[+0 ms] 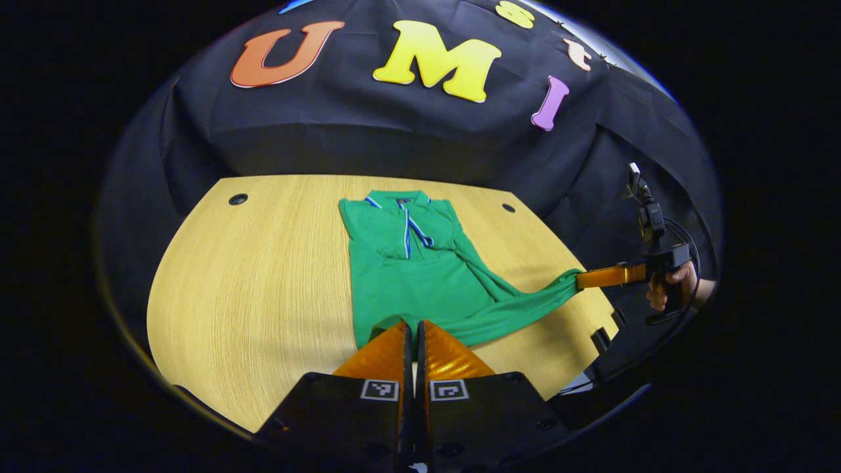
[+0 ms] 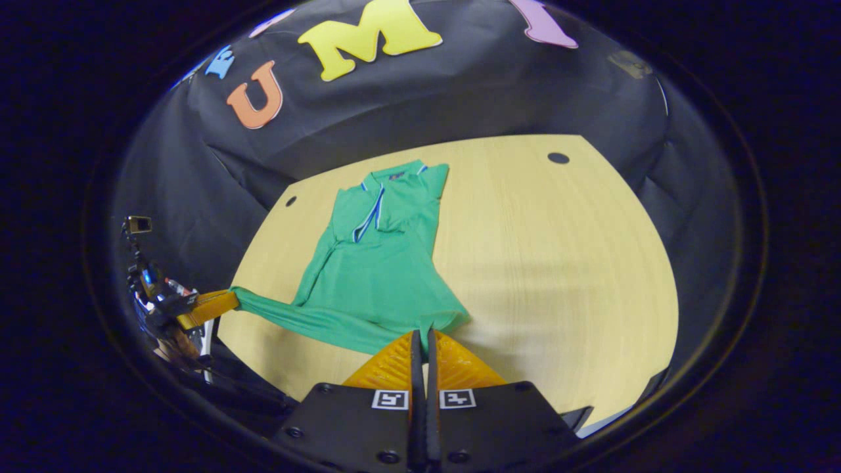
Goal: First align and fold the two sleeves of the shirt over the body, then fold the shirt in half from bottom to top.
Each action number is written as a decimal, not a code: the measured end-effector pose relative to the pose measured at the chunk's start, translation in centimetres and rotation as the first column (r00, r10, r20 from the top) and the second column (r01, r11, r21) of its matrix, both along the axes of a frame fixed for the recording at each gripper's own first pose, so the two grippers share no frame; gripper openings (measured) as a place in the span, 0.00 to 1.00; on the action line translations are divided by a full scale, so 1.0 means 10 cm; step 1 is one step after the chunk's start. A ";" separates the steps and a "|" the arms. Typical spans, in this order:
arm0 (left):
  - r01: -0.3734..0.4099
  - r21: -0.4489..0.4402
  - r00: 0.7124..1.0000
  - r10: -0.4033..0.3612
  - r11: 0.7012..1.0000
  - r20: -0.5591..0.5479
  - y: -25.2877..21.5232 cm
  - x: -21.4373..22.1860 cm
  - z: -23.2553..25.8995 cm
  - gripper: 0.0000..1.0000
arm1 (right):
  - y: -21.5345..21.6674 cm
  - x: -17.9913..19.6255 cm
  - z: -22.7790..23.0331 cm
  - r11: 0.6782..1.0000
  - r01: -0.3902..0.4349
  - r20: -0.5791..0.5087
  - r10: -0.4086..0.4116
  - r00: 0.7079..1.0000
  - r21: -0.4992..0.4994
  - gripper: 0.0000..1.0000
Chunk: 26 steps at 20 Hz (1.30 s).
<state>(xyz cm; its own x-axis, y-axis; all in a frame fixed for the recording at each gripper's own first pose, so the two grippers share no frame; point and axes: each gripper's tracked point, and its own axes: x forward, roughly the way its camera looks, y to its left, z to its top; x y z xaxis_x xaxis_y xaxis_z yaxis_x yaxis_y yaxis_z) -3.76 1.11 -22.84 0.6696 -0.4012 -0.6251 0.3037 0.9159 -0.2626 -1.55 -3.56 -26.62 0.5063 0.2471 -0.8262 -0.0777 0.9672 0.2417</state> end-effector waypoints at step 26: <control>-0.155 -0.084 0.965 0.169 0.984 0.201 0.33 2.98 0.17 0.03 | 0.30 3.20 0.22 0.994 -0.054 0.369 0.085 0.925 -0.095 0.02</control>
<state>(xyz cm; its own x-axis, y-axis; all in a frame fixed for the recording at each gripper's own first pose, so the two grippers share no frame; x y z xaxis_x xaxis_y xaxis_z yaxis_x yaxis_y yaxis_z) 26.05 4.44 -21.19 0.8409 -0.3129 -0.4416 0.2069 0.9398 -0.2720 30.49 -0.51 -24.40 0.7651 0.2330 -0.6003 -0.2147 0.9712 0.1033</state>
